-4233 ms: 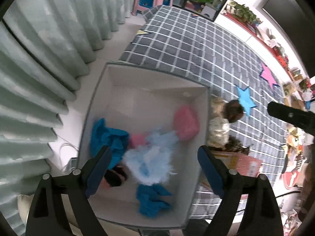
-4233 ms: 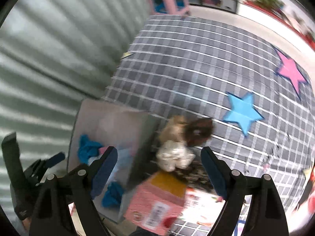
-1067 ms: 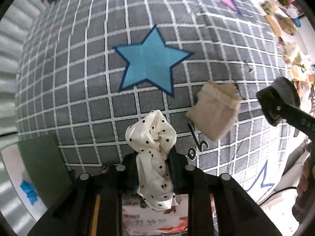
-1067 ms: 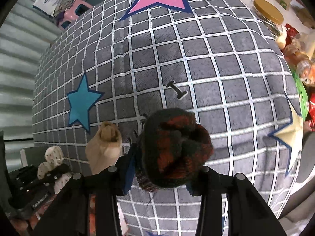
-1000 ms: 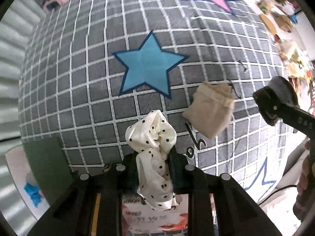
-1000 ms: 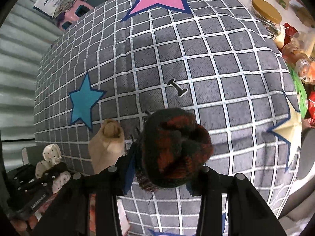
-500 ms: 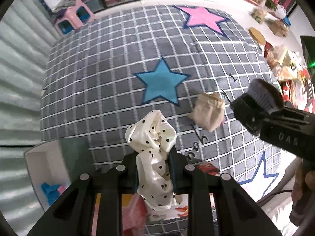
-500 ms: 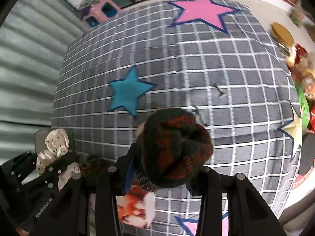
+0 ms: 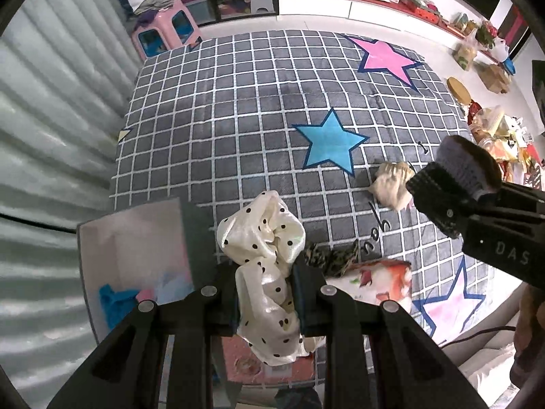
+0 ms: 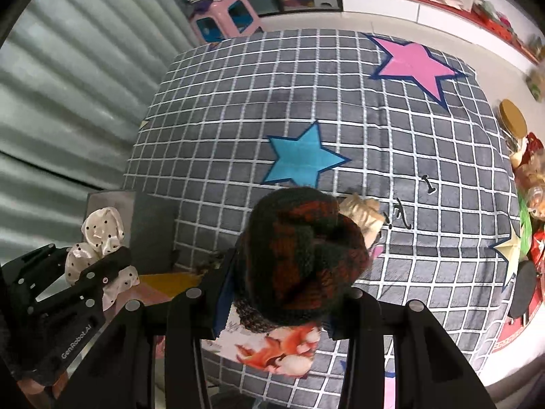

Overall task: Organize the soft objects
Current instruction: 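Lift the scrunchie and beanie and carry both toward the white box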

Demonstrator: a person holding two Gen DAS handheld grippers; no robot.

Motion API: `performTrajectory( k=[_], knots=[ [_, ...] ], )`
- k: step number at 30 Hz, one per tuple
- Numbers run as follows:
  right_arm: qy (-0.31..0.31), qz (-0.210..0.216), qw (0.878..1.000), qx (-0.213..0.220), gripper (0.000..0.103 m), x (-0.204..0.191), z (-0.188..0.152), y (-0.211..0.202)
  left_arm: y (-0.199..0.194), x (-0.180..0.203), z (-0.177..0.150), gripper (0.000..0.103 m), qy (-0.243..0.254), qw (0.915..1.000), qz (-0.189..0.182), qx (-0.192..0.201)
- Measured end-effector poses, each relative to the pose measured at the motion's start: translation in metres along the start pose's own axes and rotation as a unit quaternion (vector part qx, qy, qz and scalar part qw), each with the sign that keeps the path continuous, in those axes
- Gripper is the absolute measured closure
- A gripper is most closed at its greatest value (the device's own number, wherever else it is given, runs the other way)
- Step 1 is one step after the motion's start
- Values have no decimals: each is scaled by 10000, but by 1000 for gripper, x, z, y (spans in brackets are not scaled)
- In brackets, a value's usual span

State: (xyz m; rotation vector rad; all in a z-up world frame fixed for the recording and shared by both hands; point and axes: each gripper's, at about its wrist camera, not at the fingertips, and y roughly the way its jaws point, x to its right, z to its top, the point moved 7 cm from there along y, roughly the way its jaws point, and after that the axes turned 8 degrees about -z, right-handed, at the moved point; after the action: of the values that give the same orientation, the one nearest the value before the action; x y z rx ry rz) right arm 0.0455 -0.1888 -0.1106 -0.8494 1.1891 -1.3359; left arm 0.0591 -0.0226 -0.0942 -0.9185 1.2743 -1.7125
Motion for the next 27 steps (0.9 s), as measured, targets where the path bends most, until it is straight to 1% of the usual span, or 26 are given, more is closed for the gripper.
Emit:
performTrajectory(
  k=[12, 22, 27],
  knots=[
    [-57, -197, 9997, 108, 60, -25, -24, -23, -30, -12, -27, 77, 91, 9996, -84, 234],
    [50, -278, 9994, 205, 60, -35, -42, -40, -44, -10, -43, 77, 225, 9990, -97, 370],
    [5, -279, 9994, 194, 60, -43, -56, -45, -48, -13, -53, 77, 191, 9989, -105, 409]
  ],
)
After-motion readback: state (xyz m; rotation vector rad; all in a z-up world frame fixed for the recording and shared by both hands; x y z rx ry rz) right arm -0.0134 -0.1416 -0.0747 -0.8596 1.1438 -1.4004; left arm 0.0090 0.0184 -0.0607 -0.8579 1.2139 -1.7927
